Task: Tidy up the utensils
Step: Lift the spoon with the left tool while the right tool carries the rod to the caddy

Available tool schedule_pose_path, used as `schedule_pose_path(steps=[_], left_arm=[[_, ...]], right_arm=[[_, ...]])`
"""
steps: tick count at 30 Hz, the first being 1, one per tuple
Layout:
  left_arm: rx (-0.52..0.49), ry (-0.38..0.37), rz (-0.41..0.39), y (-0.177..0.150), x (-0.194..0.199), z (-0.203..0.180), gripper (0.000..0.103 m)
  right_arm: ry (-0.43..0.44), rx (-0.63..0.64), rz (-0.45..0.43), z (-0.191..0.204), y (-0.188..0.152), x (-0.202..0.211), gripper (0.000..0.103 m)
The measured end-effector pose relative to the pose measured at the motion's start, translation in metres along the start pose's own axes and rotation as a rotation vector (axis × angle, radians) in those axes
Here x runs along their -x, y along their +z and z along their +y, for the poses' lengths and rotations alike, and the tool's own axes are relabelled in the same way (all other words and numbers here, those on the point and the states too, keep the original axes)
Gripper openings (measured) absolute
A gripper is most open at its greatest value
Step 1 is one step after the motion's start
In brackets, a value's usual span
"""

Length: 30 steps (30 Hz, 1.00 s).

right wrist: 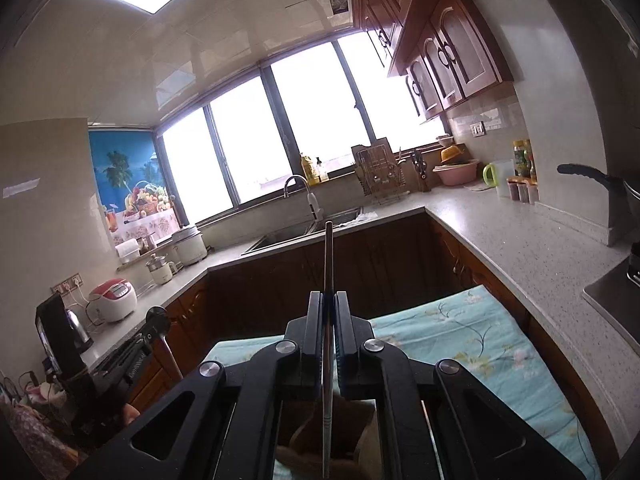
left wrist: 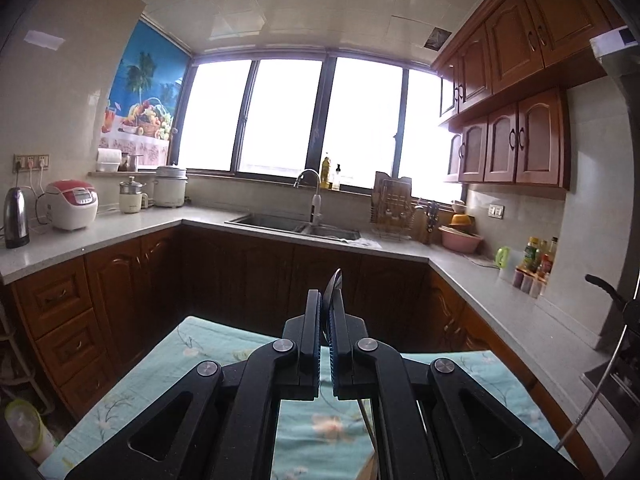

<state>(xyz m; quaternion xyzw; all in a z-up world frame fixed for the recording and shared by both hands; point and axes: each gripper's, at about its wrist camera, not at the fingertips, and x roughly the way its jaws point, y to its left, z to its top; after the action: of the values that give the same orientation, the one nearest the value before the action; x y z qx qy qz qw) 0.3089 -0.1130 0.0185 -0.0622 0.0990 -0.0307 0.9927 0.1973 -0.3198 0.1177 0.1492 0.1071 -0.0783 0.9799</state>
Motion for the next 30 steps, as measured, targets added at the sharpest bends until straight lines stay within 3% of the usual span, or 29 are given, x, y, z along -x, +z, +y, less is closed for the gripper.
schedule_pose_path(steps=[4, 9, 18, 30], left_arm=[[-0.026, 0.037, -0.036, -0.020, -0.010, -0.023, 0.002], [-0.051, 0.038, -0.010, -0.052, -0.028, -0.042, 0.002], [-0.103, -0.017, 0.051, -0.074, -0.027, -0.040, 0.003], [-0.132, -0.104, 0.134, -0.017, -0.018, 0.012, 0.004]], right_arm=[[-0.005, 0.016, -0.014, -0.005, -0.001, -0.019, 0.005], [-0.014, 0.029, 0.001, -0.012, -0.022, -0.047, 0.005], [-0.006, 0.017, 0.091, -0.022, -0.075, -0.072, 0.005], [-0.020, -0.015, 0.134, -0.034, -0.086, -0.069, 0.005]])
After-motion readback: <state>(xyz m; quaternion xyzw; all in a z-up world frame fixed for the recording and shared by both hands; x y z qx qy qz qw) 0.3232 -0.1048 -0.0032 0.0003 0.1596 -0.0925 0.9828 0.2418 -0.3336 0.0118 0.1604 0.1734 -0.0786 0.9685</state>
